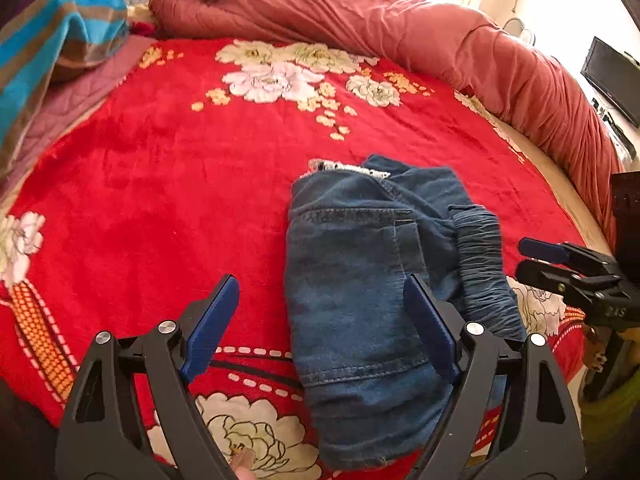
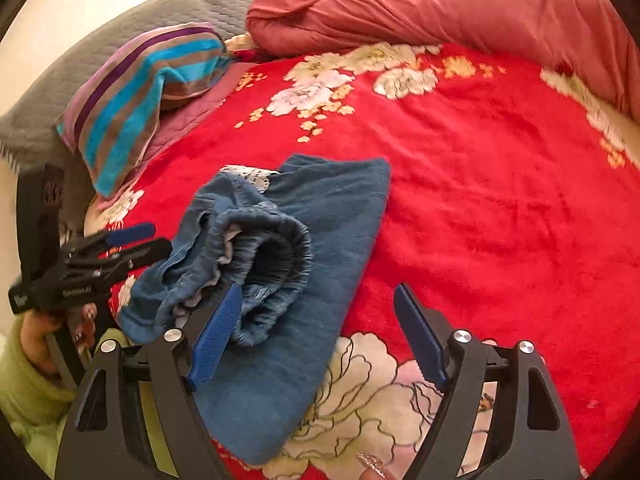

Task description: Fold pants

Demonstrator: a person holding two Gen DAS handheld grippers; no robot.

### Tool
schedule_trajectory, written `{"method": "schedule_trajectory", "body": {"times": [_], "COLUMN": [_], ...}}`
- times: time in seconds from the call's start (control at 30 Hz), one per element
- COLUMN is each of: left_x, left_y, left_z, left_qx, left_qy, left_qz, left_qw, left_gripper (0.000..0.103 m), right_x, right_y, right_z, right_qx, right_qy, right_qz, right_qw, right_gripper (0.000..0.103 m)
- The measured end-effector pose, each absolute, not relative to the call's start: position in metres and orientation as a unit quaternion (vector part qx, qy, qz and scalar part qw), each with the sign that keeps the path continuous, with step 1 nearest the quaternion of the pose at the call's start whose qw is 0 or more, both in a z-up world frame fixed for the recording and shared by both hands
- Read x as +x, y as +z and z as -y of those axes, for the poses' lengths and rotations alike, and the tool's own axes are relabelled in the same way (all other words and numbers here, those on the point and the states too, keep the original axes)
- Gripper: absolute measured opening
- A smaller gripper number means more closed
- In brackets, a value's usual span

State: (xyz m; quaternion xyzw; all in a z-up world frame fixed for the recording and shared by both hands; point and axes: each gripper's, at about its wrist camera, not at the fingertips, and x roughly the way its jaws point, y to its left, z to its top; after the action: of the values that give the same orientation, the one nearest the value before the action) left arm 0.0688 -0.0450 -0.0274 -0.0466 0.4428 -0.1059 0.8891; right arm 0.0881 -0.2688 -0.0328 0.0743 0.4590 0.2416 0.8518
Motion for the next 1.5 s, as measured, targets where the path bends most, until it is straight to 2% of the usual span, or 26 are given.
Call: {"method": "schedule_trajectory", "body": {"times": [0.2, 0.43, 0.5, 0.57, 0.63, 0.67, 0.73, 0.83, 0.97, 1.5], "left_x": [0.077, 0.086, 0.088, 0.089, 0.090, 0.090, 0.091, 0.093, 0.096, 0.149], "left_y": [-0.037, -0.045, -0.047, -0.049, -0.048, -0.047, -0.044, -0.040, -0.035, 0.005], "left_z": [0.050, 0.057, 0.059, 0.060, 0.063, 0.065, 0.067, 0.068, 0.068, 0.063], "left_qx": [-0.045, -0.039, -0.042, -0.049, -0.050, -0.048, -0.040, -0.044, -0.044, -0.039], "left_qy": [-0.113, -0.123, -0.127, -0.134, -0.139, -0.141, -0.140, -0.141, -0.140, -0.117], "left_qz": [-0.453, -0.463, -0.467, -0.469, -0.468, -0.467, -0.465, -0.461, -0.456, -0.402], "left_qw": [0.883, 0.877, 0.874, 0.871, 0.871, 0.872, 0.873, 0.875, 0.878, 0.907], "left_gripper": [0.077, 0.076, 0.071, 0.061, 0.046, 0.042, 0.036, 0.030, 0.028, 0.026], "right_x": [0.101, 0.111, 0.114, 0.114, 0.116, 0.116, 0.118, 0.119, 0.121, 0.178], "right_y": [-0.050, -0.060, -0.061, -0.063, -0.063, -0.063, -0.061, -0.054, -0.041, -0.003], "right_z": [0.257, 0.251, 0.251, 0.251, 0.249, 0.248, 0.246, 0.240, 0.232, 0.209], "right_qx": [0.085, 0.094, 0.097, 0.098, 0.096, 0.095, 0.096, 0.084, 0.073, 0.029], "right_qy": [0.259, 0.273, 0.278, 0.282, 0.290, 0.293, 0.302, 0.314, 0.313, 0.304], "right_qz": [-0.487, -0.493, -0.492, -0.492, -0.490, -0.488, -0.487, -0.477, -0.451, -0.382], "right_qw": [0.830, 0.821, 0.819, 0.818, 0.817, 0.816, 0.814, 0.816, 0.832, 0.872], "right_gripper": [0.067, 0.068, 0.068, 0.068, 0.066, 0.065, 0.058, 0.027, 0.022, 0.021]}}
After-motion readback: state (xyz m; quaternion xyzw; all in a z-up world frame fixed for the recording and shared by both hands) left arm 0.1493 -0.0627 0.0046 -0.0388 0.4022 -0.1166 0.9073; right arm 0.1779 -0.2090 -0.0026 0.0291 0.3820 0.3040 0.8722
